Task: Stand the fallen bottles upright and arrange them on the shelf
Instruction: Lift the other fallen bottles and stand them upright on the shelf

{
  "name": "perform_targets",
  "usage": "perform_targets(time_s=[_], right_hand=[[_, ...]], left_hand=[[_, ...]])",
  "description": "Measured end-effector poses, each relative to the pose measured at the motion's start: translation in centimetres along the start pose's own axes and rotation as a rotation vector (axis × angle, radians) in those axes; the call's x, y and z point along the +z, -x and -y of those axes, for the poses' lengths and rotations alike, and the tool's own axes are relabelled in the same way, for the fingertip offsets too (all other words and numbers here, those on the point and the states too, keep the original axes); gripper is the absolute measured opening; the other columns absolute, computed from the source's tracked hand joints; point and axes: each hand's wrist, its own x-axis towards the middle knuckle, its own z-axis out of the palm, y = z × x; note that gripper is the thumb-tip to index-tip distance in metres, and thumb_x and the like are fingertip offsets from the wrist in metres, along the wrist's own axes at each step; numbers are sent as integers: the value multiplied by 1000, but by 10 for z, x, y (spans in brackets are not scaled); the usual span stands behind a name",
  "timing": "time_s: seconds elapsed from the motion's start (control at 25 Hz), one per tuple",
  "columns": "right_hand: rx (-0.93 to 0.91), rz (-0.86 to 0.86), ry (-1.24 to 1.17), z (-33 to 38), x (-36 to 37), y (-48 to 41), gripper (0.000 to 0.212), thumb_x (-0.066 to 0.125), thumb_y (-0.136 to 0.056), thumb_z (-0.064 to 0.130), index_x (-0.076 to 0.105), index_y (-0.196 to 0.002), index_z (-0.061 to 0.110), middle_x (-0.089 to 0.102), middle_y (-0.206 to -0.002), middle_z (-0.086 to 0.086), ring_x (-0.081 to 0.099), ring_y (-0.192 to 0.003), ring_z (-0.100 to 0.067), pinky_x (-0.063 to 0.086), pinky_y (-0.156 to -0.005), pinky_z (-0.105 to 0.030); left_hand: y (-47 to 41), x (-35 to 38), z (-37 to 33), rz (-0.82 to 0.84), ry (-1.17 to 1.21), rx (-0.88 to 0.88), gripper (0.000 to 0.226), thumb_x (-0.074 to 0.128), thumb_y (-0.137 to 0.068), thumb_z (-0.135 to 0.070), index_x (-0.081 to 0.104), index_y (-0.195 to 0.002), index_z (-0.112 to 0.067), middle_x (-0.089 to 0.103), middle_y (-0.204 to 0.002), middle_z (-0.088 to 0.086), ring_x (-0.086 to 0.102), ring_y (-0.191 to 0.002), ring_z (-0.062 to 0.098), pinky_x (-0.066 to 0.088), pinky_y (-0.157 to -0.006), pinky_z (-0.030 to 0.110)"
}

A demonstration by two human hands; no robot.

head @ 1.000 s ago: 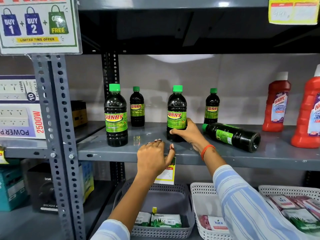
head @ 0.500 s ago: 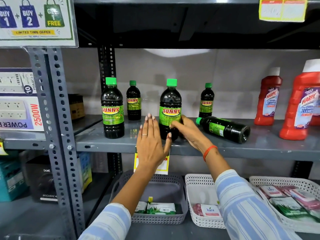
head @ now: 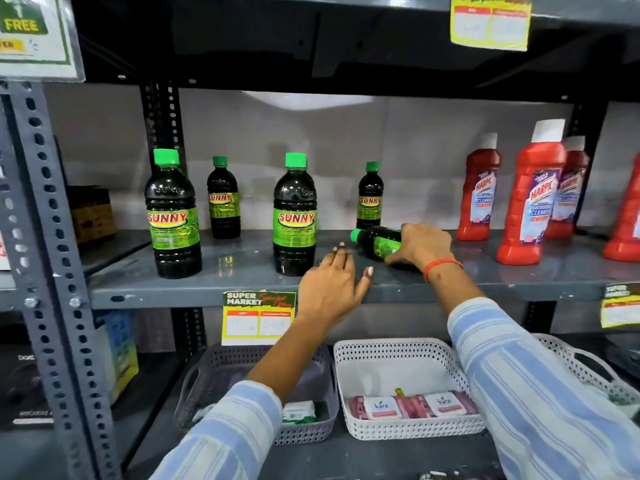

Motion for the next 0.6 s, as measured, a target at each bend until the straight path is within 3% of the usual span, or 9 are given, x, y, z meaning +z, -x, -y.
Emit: perform_targets(time_s=[0.08,0.16,0.32,0.44,0.6], right_hand=[[-11,-101,-24,-3,6,0,62,74,-66,56,61,-109,13,68,-113,-12,63,-106,-34,48,-83,-37],[-3,-197,-119,-3,11,-3,63,71,-67,58,60,-109,11,68,-111,-15,63,-104,-37,49,-80,-38],[48,-250,-715,-5,24,-11,63,69,-73,54,54,-118,12,66,-113,-12,61,-106,-36,46,-80,-37],[-21,-110,-1176,-4,36,-17,65,73,-78,41,43,-128,12,60,-113,-2,59,-111,-24,43,-87,-29],[-77,49,-1430,-11,45,-27,60,75,-79,25,44,-129,11,61,-127,-11,59,-114,-20,44,-94,-28]], left_hand=[[3,-1,0,16,-69,28,48,36,-93,-44,67,-90,-8,69,-109,14,68,-89,29,46,-54,30],[5,-4,0,0,-110,34,48,38,-93,-44,65,-72,-10,71,-77,11,66,-64,29,31,-47,27],[7,-6,-2,8,-55,16,55,26,-94,-45,64,-76,-10,70,-77,10,66,-67,29,37,-51,29],[7,-5,-3,4,-25,12,62,15,-92,-48,63,-78,-11,70,-79,9,66,-70,27,41,-53,30],[7,-2,-1,-9,-23,22,67,7,-90,-50,62,-81,-13,70,-81,8,65,-70,25,33,-53,29]])
